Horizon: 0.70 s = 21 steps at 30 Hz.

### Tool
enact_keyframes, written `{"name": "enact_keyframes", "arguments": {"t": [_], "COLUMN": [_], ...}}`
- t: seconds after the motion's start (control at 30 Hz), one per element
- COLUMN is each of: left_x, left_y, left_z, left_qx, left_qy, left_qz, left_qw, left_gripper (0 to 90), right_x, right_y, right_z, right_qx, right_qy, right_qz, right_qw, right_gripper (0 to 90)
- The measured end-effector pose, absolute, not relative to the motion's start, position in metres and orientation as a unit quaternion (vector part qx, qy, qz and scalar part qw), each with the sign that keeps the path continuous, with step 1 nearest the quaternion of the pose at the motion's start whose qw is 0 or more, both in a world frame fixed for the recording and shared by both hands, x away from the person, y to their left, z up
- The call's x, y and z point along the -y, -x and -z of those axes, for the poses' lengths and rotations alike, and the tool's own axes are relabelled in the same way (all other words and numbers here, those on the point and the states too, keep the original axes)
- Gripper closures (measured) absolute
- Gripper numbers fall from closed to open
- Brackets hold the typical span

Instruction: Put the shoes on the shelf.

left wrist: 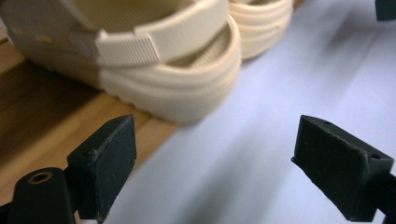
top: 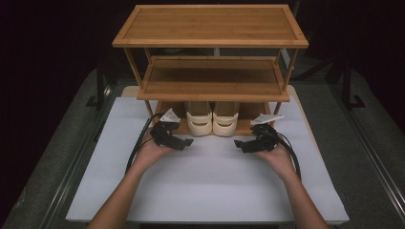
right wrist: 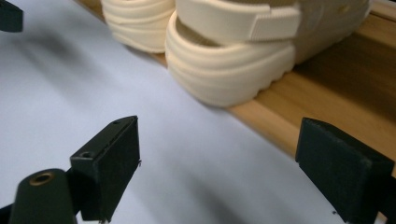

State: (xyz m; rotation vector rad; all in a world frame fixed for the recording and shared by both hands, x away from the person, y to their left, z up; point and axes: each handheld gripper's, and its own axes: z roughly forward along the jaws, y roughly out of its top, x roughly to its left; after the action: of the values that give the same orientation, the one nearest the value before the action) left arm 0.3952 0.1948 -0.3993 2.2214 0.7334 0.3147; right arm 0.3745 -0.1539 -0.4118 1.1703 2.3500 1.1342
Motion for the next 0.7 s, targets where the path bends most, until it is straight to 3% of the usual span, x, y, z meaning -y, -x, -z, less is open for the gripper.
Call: {"name": "enact_keyframes", "arguments": {"t": [0.7], "left_x": [-0.284], "left_y": [-0.315], "left_z": [0.412], "left_qx": [-0.334], "left_qy": [-0.847], "left_qz": [-0.154], "left_qw": [0.383], "left_gripper": [7.0], "right_x": [0.212], "right_y": [-0.301], "right_z": [0.426], "right_qx": [-0.795], "right_qy": [-0.424], "right_qz": [-0.397], "right_qw": [0.174], "right_gripper": [8.8]}}
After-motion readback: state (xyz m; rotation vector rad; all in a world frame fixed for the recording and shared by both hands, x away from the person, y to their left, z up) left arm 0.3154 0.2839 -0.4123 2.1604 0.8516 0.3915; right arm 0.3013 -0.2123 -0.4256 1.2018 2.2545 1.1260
